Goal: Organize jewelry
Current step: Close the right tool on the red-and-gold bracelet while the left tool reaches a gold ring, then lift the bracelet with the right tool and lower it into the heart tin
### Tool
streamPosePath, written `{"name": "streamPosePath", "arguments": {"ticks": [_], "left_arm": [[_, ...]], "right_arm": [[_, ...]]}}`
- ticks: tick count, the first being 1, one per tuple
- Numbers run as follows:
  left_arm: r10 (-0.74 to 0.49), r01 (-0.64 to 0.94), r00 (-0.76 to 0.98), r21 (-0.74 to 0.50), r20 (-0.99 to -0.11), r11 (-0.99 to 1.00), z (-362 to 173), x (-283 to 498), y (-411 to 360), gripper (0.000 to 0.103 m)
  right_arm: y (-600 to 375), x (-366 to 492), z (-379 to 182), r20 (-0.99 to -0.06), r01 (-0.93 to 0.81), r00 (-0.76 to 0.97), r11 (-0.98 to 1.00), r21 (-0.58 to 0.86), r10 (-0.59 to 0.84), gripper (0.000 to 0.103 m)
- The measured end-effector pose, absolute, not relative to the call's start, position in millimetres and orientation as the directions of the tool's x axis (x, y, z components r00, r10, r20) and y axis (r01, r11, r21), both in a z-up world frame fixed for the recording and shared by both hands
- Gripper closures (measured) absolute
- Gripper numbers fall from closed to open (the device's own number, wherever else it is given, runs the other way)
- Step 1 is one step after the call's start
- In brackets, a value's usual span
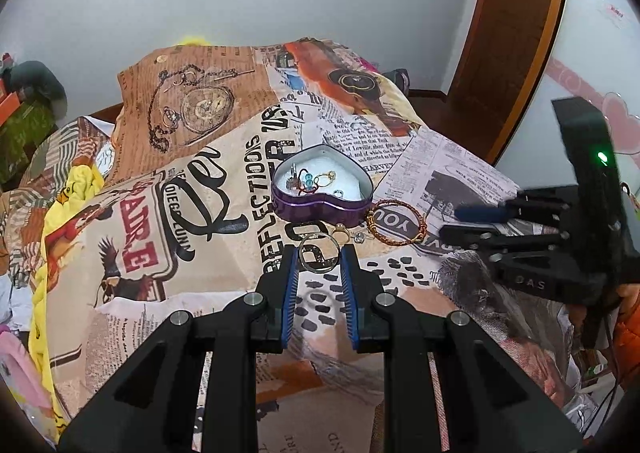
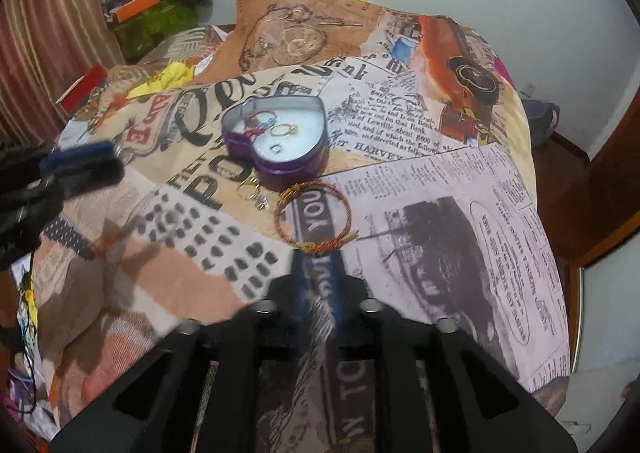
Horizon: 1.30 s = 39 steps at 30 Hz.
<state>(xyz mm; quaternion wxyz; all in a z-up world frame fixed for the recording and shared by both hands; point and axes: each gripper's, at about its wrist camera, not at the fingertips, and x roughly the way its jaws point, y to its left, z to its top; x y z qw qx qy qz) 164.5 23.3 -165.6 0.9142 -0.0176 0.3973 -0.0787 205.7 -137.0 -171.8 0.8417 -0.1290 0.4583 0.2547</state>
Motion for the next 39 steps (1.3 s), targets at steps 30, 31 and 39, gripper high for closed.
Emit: {"name": "streamPosePath", "arguments": {"ticks": [30, 31, 39], "left_arm": [[-0.149, 0.111, 0.643, -0.101, -0.751, 0.989, -187, 178, 27, 0.083], [-0.149, 0.110, 0.645, -0.101, -0.750, 0.989, -186, 178, 27, 0.083], [-0.145, 0.109, 0.665, -0.097, -0.733, 0.989, -177, 178, 28, 0.083]], "right_arm": [[-132, 224, -205, -0.832, -0.508, 0.453, 0.859, 0.055, 0.321, 0.096], [-134, 224, -203, -0.830, -0.505, 0.454, 0.861, 0.061, 0.325, 0.096], [-138, 216, -177, -0.788, -0.507, 0.505, 0.860, 0.058, 0.352, 0.097]]}}
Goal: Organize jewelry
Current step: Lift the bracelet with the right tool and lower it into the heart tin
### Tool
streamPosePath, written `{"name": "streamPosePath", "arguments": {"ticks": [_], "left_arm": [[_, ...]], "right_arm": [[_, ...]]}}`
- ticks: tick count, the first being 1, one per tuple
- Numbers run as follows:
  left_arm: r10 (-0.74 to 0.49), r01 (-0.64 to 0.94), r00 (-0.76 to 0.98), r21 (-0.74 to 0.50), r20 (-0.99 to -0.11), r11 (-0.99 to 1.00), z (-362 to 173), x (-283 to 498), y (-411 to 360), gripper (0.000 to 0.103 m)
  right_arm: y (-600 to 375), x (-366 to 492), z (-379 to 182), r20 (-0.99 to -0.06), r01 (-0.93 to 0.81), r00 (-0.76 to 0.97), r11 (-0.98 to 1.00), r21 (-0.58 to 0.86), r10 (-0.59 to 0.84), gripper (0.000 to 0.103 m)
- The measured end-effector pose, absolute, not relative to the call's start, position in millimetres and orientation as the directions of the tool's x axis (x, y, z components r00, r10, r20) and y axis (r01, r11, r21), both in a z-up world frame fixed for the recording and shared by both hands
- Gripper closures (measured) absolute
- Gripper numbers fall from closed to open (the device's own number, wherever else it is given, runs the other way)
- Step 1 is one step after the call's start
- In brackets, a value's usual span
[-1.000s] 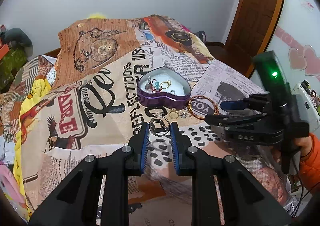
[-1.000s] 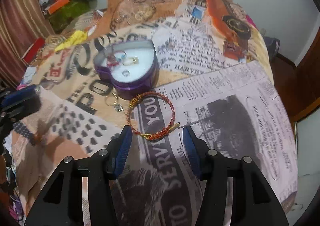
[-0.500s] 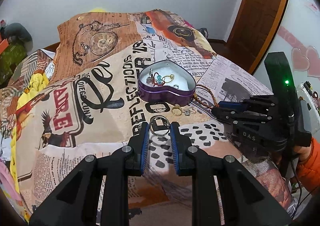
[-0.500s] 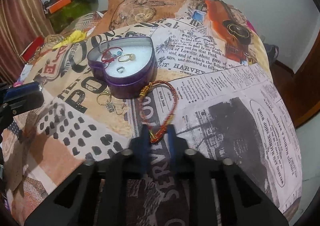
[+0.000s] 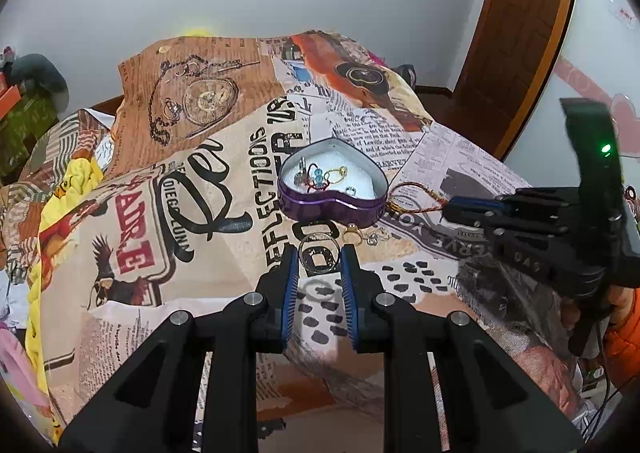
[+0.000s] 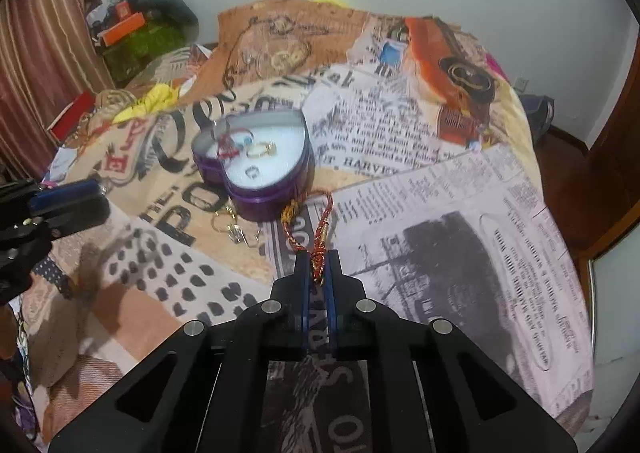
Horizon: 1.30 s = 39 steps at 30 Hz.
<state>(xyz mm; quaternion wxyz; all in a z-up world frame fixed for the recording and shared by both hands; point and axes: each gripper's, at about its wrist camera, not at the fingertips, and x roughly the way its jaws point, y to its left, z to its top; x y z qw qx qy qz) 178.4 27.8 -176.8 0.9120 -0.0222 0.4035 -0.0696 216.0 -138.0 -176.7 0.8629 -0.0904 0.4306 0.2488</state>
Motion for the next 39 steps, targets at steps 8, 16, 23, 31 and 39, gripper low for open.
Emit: {"name": "streamPosePath", "arguments": {"ticks": [8, 16, 23, 31, 39], "left_arm": [[-0.145, 0.106, 0.678, -0.100, -0.721, 0.989, -171, 184, 29, 0.083], [-0.137, 0.105, 0.685, -0.089, -0.715, 0.990, -169, 195, 30, 0.083], [-0.131, 0.102, 0.691, -0.084, -0.711, 0.991, -168, 214, 34, 0.083], [-0.136, 0.102, 0.677, -0.091, -0.723, 0.991, -178, 239, 36, 0.083], [-0.159, 0.121, 0.632, -0.106, -0.759, 0.987, -199, 265, 31, 0.083]], "right_arm": [[-143, 218, -143, -0.718, -0.498, 0.573, 0.864, 0.077, 0.394, 0.097], [-133, 228, -127, -0.675, -0.516, 0.592, 0.850, 0.104, 0.442, 0.097], [-115, 240, -125, -0.662, -0.538, 0.588, 0.835, 0.110, 0.466, 0.097], [-93, 256, -139, -0.685, -0.569, 0.545, 0.813, 0.121, 0.483, 0.097], [-85, 271, -171, -0.754, -0.577, 0.477, 0.808, 0.119, 0.452, 0.097]]}}
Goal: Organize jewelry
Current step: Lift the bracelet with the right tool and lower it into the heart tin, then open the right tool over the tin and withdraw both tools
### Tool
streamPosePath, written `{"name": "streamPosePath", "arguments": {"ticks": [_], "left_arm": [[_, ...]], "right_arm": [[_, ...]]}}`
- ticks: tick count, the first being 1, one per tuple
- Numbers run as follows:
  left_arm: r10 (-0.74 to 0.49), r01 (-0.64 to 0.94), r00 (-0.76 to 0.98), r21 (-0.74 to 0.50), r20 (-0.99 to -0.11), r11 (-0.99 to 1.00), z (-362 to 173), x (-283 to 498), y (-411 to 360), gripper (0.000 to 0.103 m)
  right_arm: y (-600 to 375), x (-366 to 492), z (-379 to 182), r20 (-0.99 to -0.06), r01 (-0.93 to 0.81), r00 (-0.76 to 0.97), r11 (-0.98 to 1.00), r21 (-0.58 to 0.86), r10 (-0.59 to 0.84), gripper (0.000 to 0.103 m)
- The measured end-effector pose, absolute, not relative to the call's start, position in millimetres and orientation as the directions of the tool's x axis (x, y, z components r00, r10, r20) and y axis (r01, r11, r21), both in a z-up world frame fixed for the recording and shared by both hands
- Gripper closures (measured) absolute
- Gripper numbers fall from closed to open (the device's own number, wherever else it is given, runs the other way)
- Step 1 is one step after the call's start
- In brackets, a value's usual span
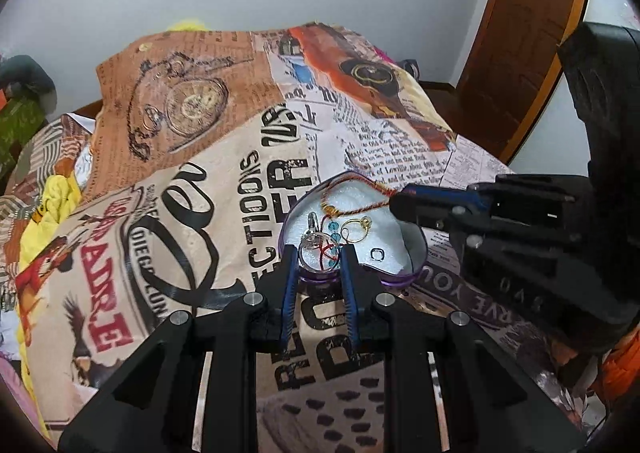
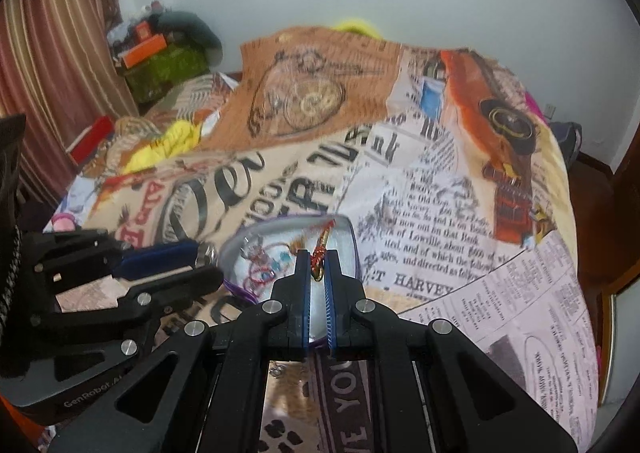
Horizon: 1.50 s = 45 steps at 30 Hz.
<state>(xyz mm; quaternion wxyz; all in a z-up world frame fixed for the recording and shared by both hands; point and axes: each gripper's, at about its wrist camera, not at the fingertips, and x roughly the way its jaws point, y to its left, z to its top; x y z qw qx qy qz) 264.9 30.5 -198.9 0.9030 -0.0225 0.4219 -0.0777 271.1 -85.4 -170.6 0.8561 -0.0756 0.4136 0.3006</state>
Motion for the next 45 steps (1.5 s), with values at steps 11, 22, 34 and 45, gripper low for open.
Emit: {"name": "streamPosePath", "arguments": {"ticks": [11, 22, 34, 45], "left_arm": [[-0.154, 0.117, 0.627, -0.102, -0.764, 0.988, -205, 278, 31, 0.083], [-0.178, 0.128, 0.602, -0.127, -0.778, 0.984, -203, 278, 30, 0.083], [-0.158, 0.100, 0.621, -0.122, -0.768, 0.988, -183, 261, 39, 0.080], [-0.137, 0.095, 0.653, -0.099, -0.745, 0.991, -158, 232, 42, 0.068]], "right_arm": [[-82, 274, -182, -0.793, -0.611, 0.425, 0.785, 0.106, 0.438, 0.097], [-81, 275, -186, -0.820, -0.616, 0.379, 0.778, 0.121, 0.428, 0.095], [-82, 256, -164, -0.799, -0.621, 0.455, 0.783, 0.032, 0.393, 0.068], [-92, 237, -141, -0.772, -0.596, 0.509, 0.803, 0.002, 0.380, 0.068]]}}
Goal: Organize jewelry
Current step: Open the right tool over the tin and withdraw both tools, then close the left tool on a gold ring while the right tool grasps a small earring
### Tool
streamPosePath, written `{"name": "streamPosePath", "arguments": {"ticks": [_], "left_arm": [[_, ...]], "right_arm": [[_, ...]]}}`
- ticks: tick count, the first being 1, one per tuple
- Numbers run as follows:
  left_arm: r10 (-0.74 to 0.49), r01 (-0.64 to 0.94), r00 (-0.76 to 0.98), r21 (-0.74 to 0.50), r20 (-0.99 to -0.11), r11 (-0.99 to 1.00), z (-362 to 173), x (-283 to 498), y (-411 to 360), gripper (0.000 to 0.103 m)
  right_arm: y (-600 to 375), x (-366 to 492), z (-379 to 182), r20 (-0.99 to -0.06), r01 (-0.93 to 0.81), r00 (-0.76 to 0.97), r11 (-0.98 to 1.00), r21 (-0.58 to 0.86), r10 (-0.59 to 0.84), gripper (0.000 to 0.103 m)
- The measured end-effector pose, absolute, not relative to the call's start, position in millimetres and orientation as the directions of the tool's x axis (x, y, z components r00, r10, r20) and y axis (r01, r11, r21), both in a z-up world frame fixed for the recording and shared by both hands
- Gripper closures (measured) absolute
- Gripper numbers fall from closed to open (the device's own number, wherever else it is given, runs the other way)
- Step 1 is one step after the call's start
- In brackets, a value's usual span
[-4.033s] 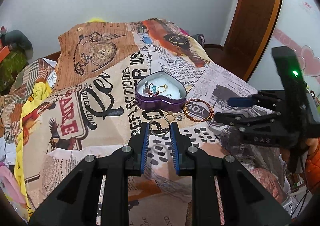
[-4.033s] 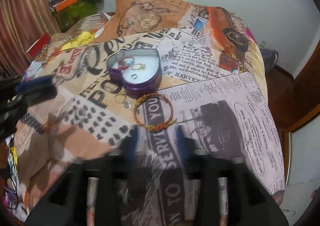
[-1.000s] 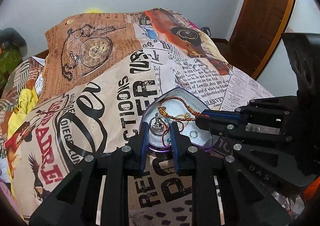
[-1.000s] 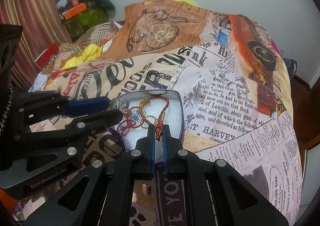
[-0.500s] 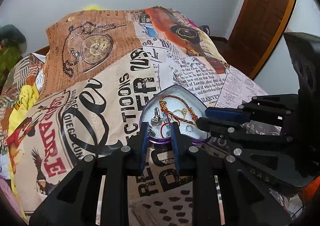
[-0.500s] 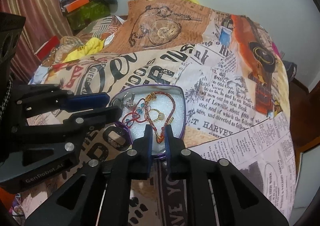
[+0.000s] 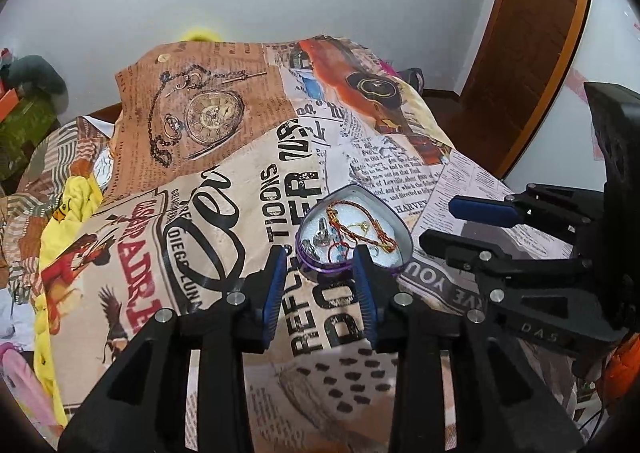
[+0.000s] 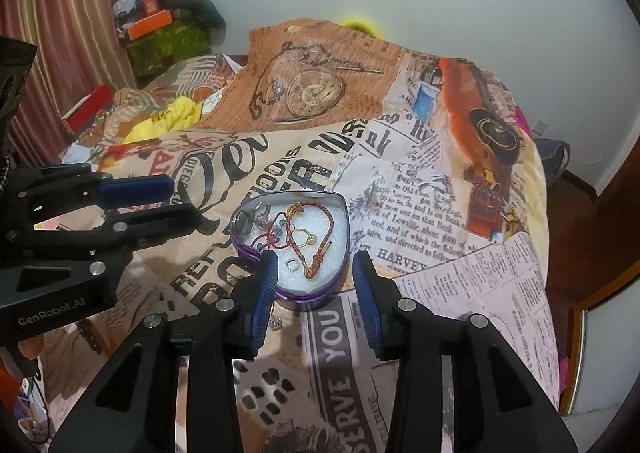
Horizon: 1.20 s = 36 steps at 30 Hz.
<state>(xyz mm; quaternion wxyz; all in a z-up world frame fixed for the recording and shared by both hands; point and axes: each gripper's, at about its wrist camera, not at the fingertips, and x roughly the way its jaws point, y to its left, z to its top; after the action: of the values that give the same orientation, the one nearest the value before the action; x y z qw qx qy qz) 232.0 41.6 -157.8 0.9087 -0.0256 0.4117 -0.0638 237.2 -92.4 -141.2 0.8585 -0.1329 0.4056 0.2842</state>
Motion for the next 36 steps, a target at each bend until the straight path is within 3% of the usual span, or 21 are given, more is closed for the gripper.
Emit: {"name": "streamPosePath", "arguments": {"ticks": [6, 20, 32, 34, 36], "left_arm": [[-0.136, 0.096, 0.643, -0.097, -0.753, 0.991, -161, 218, 41, 0.060], [-0.153, 0.084, 0.553, -0.128, -0.819, 0.988, -205, 207, 44, 0.060], [-0.176, 0.086, 0.531, -0.154, -0.829, 0.984, -222, 216, 46, 0.060], [-0.179, 0.094, 0.530, -0.152, -0.829, 0.984, -223, 218, 44, 0.060], [-0.187, 0.104, 0.530, -0.155, -0.827, 0.982, -223, 220, 42, 0.060]], "right_arm": [[-96, 227, -144, -0.779, -0.591, 0.509, 0.807, -0.007, 0.366, 0.068], [-101, 219, -190, -0.855, -0.613, 0.381, 0.788, 0.053, 0.353, 0.067], [-81, 232, -205, -0.863, -0.637, 0.343, 0.767, 0.076, 0.371, 0.068], [-80, 232, -207, -0.860, -0.643, 0.347, 0.763, 0.073, 0.375, 0.072], [-79, 231, -207, -0.858, -0.650, 0.348, 0.757, 0.068, 0.376, 0.086]]}}
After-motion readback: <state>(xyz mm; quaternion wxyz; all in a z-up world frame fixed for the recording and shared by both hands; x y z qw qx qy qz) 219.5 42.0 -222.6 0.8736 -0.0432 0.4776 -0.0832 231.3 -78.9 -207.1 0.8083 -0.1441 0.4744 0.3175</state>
